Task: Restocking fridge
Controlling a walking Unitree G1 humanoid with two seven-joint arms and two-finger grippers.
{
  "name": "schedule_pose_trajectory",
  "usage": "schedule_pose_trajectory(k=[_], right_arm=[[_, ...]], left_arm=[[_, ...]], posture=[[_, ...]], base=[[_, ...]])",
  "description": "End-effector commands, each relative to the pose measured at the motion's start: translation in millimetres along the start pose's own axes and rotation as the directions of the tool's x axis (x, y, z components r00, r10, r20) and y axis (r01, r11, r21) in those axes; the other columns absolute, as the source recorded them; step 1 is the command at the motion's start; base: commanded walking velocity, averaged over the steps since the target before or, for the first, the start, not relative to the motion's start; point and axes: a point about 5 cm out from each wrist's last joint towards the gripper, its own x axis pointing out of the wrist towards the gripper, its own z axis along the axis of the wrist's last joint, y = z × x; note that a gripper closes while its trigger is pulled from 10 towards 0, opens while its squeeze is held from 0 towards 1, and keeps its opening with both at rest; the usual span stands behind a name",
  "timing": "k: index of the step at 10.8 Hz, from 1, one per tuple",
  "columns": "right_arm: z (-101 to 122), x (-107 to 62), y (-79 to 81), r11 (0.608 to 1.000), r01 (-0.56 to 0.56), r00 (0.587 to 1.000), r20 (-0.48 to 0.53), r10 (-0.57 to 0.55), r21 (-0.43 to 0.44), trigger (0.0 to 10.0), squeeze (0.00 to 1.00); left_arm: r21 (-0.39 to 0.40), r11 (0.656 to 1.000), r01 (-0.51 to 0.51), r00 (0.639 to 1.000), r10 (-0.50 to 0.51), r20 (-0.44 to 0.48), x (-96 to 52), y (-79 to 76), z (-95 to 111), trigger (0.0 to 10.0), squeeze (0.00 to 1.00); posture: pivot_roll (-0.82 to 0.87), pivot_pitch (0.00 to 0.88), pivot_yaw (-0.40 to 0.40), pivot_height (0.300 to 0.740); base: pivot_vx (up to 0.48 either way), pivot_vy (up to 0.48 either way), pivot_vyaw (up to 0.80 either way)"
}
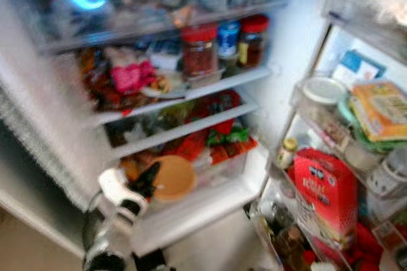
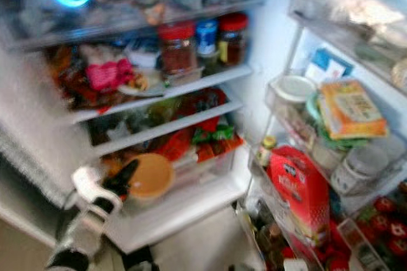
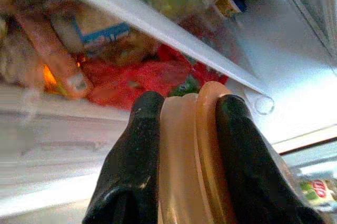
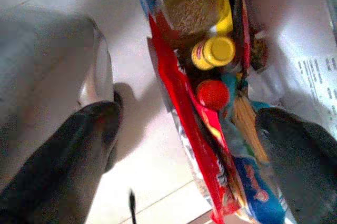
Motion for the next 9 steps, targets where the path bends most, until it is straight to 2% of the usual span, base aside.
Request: schedule_pose_trajectory(k=[1, 9], right_arm=[[4, 0.1, -4.4, 1.000, 0.017, 1.000, 0.020, -0.016, -0.012, 10.0, 0.00], [4, 0.2, -4.6, 1.000, 0.014, 1.000, 0.013, -0.014, -0.025, 10.0, 0.00]], left_arm=[[-0.011, 0.999, 0.050, 0.999, -0.050, -0.012, 5.9, -11.7, -4, 10.0, 0.00], [-0.020, 0.994, 0.112, 0.994, -0.112, -0.016, 10.9, -22.7, -3, 10.0, 0.00]], posture=[[-0.11, 0.000, 0.013, 0.647], [-0.11, 0.000, 0.012, 0.647]], base=[[0.285, 0.000, 0.00], [0.291, 0.000, 0.00]])
